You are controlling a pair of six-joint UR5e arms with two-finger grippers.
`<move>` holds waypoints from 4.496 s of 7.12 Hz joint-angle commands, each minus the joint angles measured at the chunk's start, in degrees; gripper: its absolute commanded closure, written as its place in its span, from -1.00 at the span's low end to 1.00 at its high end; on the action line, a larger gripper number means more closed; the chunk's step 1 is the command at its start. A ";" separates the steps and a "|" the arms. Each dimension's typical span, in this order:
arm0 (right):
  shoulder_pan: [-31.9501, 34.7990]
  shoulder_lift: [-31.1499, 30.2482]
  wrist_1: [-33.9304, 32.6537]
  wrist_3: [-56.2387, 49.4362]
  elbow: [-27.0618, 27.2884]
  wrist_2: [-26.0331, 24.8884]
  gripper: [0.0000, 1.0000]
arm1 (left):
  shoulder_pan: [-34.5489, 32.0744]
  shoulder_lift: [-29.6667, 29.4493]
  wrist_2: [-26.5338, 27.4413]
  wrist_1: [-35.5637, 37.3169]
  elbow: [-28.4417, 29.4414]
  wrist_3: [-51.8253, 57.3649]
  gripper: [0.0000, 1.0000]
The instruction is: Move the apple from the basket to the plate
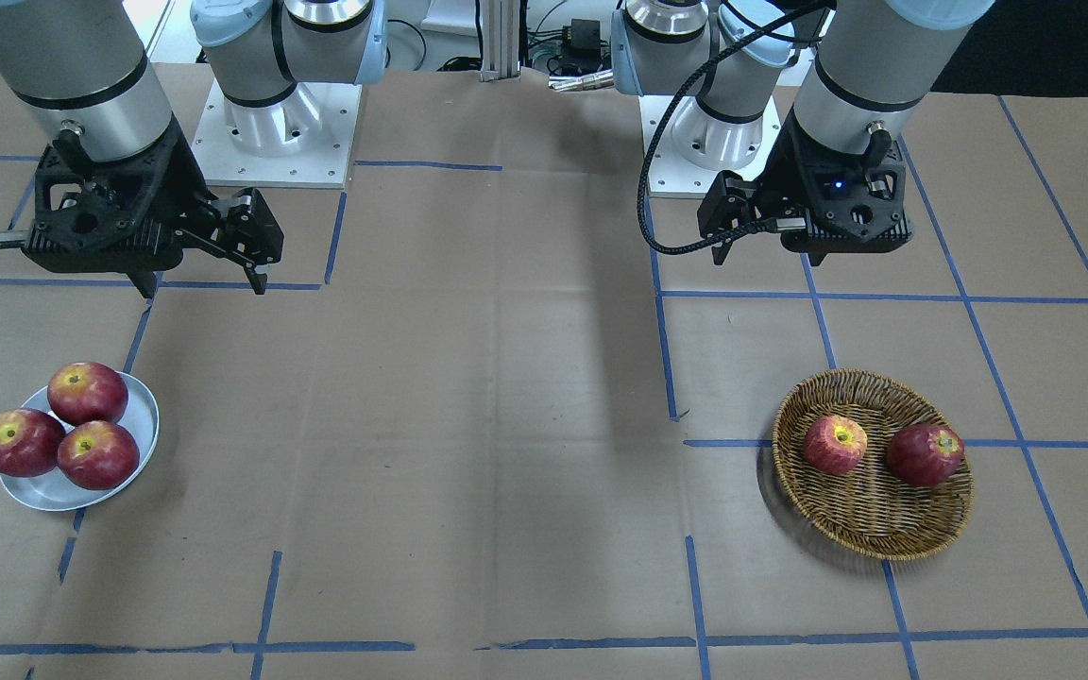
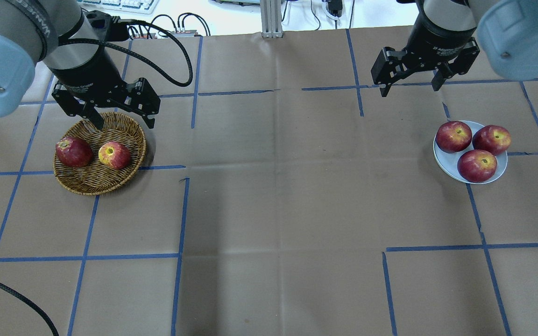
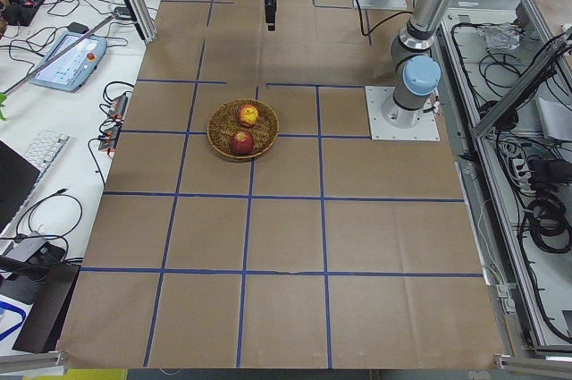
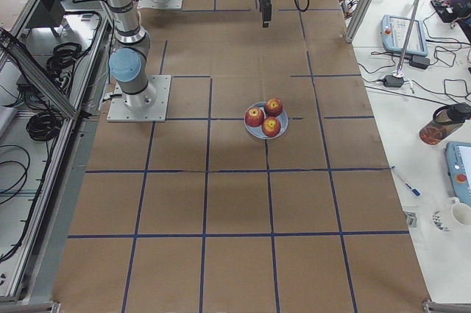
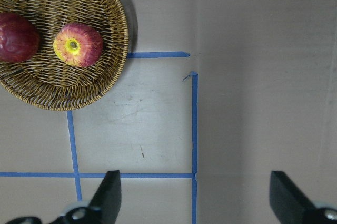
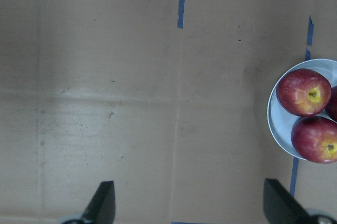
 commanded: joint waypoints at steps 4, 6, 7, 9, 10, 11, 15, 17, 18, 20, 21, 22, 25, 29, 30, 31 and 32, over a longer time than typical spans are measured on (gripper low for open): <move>-0.12 -0.88 0.71 -0.09 0.09 0.02 -1.00 | 0.00 -1.88 -0.03 3.41 0.71 -0.32 -0.99; -0.12 -0.87 0.53 -0.09 0.26 0.02 -1.00 | 0.09 -2.15 -0.03 6.86 -0.42 -0.75 -0.99; -0.12 -0.87 0.53 -0.09 0.18 0.02 -1.00 | 0.09 -1.98 -0.03 6.78 -1.30 -0.84 -0.99; -0.04 -0.87 0.53 0.00 0.26 0.02 -1.00 | 0.52 -4.16 1.80 6.87 -1.31 1.17 -0.99; -0.12 -0.87 0.62 -0.09 0.35 -0.07 -1.00 | 3.05 -5.65 1.56 6.87 -1.22 4.57 -0.99; -0.12 -0.87 0.70 -0.09 0.44 -0.24 -1.00 | 6.29 -7.58 1.56 8.78 -1.48 8.78 -0.98; 0.05 -0.18 1.32 -0.18 0.79 -0.16 -1.00 | 12.64 -16.37 1.38 16.00 -2.19 16.51 -0.98; 0.05 0.00 1.94 -0.09 0.88 -0.24 -1.00 | 13.97 -21.82 1.38 27.91 -3.85 21.66 -0.98; 0.14 -0.52 2.02 -0.09 0.88 -0.24 -1.00 | 15.10 -22.62 1.21 29.18 -4.73 21.74 -0.97; 0.23 0.00 2.02 0.18 0.88 -0.16 -1.00 | 16.96 -22.72 -0.90 30.84 -8.59 21.92 -0.96; 0.23 0.00 2.11 0.18 0.97 -0.16 -1.00 | 17.05 -23.24 -1.51 31.73 -8.78 21.92 -0.96; 0.23 -0.08 2.11 0.18 1.05 -0.16 -1.00 | 17.05 -24.46 -2.74 31.91 -9.56 22.01 -0.96; 0.23 -0.17 2.11 0.09 1.05 -0.16 -1.00 | 17.05 -25.87 -1.96 32.53 -9.92 22.19 -0.97; 0.14 -0.52 2.29 0.09 0.97 -0.16 -1.00 | 17.05 -25.45 3.10 31.39 -9.48 21.75 0.01; 0.14 -0.61 2.29 0.09 0.97 -0.16 -1.00 | 16.79 -24.83 3.05 31.30 -9.57 21.22 0.07; 0.14 -0.52 2.29 0.09 0.97 -0.16 -1.00 | 16.18 -23.87 3.05 30.34 -8.79 19.22 0.12; 0.14 -0.52 2.29 0.00 0.97 -0.16 -1.00 | 15.39 -21.95 2.35 27.03 -7.39 14.15 0.12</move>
